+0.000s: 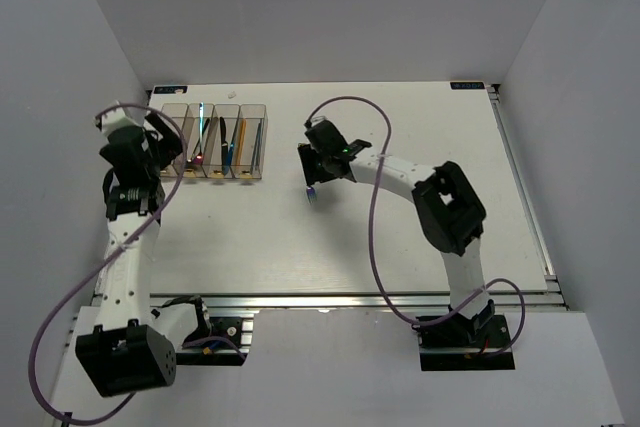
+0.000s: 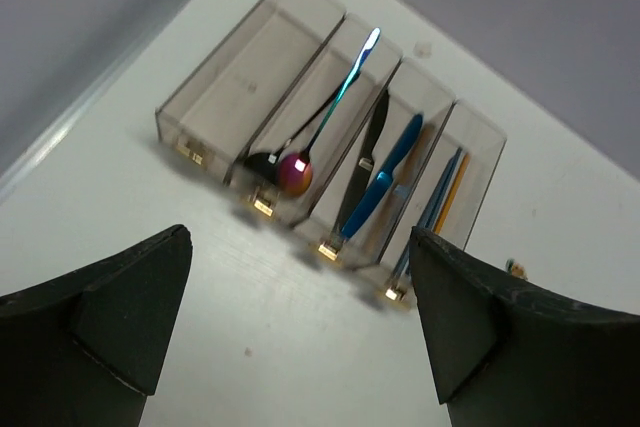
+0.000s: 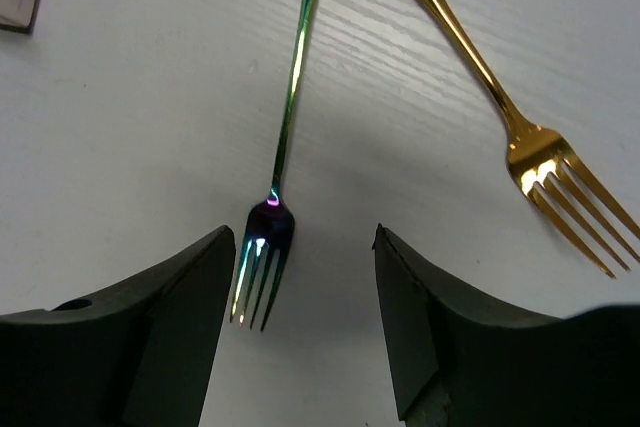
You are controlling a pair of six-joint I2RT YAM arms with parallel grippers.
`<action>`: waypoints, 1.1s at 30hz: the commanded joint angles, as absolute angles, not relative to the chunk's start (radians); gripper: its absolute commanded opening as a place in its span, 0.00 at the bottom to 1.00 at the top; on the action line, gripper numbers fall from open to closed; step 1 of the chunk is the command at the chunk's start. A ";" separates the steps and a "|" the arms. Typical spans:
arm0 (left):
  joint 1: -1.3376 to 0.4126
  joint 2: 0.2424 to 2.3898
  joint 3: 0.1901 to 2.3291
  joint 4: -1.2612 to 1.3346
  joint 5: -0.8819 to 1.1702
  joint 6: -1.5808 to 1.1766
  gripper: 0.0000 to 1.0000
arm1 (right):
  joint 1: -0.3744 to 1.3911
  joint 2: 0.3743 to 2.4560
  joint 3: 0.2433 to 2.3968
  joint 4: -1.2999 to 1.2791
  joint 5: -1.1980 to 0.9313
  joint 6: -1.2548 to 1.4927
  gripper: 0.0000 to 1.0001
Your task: Sort the eating utensils into containers
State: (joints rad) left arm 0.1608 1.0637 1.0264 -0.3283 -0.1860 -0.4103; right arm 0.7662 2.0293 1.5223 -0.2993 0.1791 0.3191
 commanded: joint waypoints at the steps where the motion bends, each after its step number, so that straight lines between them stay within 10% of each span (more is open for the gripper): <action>1: 0.163 0.964 0.901 -0.305 -0.195 -0.443 0.98 | 0.798 2.130 1.696 -0.388 0.244 0.285 0.63; 7: 0.163 0.930 0.836 -0.295 -0.123 -0.453 0.98 | 0.805 2.335 1.907 -0.502 0.311 0.293 0.52; 13: 0.163 0.928 0.834 -0.290 -0.077 -0.454 0.98 | 0.805 2.361 1.879 -0.531 0.304 0.337 0.24; 15: 0.163 0.925 0.833 -0.290 -0.072 -0.456 0.98 | 0.807 2.313 1.803 -0.508 0.282 0.347 0.00; 25: 0.140 0.882 0.545 0.108 0.446 -0.812 0.98 | 0.824 1.912 1.474 -0.330 0.167 0.391 0.00; 33: -0.250 0.958 0.434 0.428 0.299 -1.000 0.98 | 0.890 1.720 1.381 -0.241 0.060 0.426 0.00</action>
State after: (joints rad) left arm -0.1654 0.9276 0.4000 0.2195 0.3248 -0.9024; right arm 0.8555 1.7821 1.3968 -0.3187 0.1211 0.4019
